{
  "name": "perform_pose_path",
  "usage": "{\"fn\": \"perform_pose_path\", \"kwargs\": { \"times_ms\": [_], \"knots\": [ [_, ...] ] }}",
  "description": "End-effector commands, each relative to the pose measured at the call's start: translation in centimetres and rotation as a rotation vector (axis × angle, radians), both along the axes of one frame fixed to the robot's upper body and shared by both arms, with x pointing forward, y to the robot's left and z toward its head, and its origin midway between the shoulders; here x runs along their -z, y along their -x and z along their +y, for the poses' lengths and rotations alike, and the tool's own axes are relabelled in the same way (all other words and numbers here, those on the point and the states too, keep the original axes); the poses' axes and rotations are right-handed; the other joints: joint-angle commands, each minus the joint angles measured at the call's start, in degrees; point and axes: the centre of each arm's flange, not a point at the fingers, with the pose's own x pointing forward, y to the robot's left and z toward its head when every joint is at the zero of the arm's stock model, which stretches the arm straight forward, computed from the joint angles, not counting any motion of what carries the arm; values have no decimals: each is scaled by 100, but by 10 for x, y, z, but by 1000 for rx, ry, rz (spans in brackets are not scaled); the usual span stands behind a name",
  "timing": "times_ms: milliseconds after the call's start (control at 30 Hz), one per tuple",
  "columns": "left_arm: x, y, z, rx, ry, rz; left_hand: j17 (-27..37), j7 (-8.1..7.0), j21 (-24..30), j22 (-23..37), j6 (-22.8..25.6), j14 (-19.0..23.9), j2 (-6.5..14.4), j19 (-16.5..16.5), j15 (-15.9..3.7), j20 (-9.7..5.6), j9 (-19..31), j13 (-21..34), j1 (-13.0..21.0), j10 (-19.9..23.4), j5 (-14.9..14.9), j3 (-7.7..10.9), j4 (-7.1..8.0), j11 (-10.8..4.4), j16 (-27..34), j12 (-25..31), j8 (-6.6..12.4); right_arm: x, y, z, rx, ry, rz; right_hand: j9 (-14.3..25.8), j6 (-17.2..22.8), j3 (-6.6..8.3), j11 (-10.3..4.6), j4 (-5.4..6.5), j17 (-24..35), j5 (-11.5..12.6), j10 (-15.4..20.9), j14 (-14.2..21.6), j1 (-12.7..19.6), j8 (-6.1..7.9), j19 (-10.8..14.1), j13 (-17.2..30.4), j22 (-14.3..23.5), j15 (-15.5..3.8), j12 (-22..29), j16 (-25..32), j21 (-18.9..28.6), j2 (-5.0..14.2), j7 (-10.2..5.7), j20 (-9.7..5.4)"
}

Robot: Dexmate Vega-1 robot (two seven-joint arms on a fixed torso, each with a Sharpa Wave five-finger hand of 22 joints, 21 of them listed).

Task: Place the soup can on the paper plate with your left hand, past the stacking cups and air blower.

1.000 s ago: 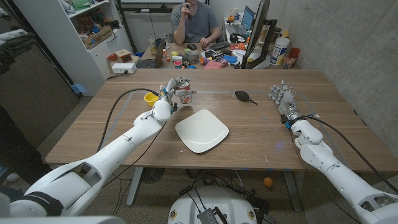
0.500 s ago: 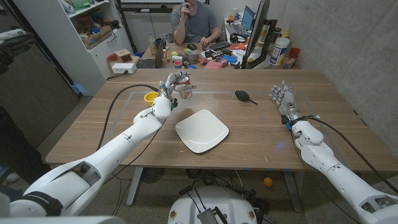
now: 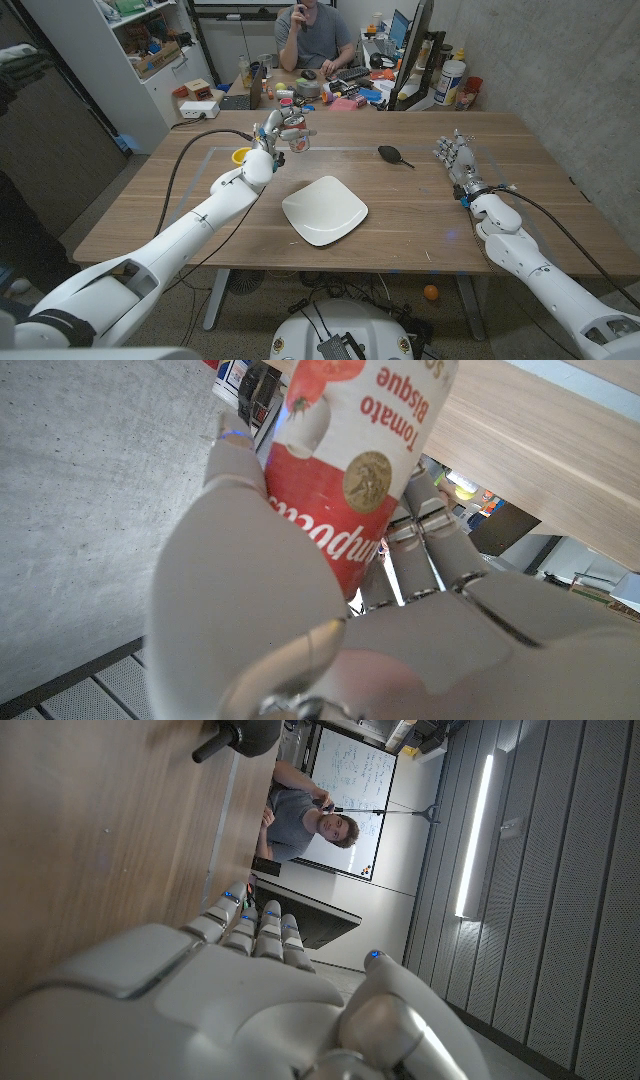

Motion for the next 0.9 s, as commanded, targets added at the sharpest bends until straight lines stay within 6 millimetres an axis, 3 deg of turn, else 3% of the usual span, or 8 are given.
{"fn": "perform_pose_path", "kwargs": {
  "times_ms": [33,900],
  "knots": [
    [-7,10,-4,66,-12,-6,10,1738,8,33,2203,1152,812,391,-1563,-729,18,27,732,832,-19,6,1,-807,49,-9,-21,0,8,0,11,12,-5,21,-25,16,-5,-30,15,-30,23,-11,25,22,64,21,9,25,6,14,-26,203,41,-28],
    [-12,12,-25,222,-124,21,26,1722,8,37,2203,1143,828,397,-1564,-735,28,72,734,830,-30,-22,11,-815,43,-61,-87,7,38,10,54,31,-5,21,-23,24,-9,-33,15,-42,34,-7,31,22,72,21,9,33,10,16,-42,201,39,-25]
  ]
}}
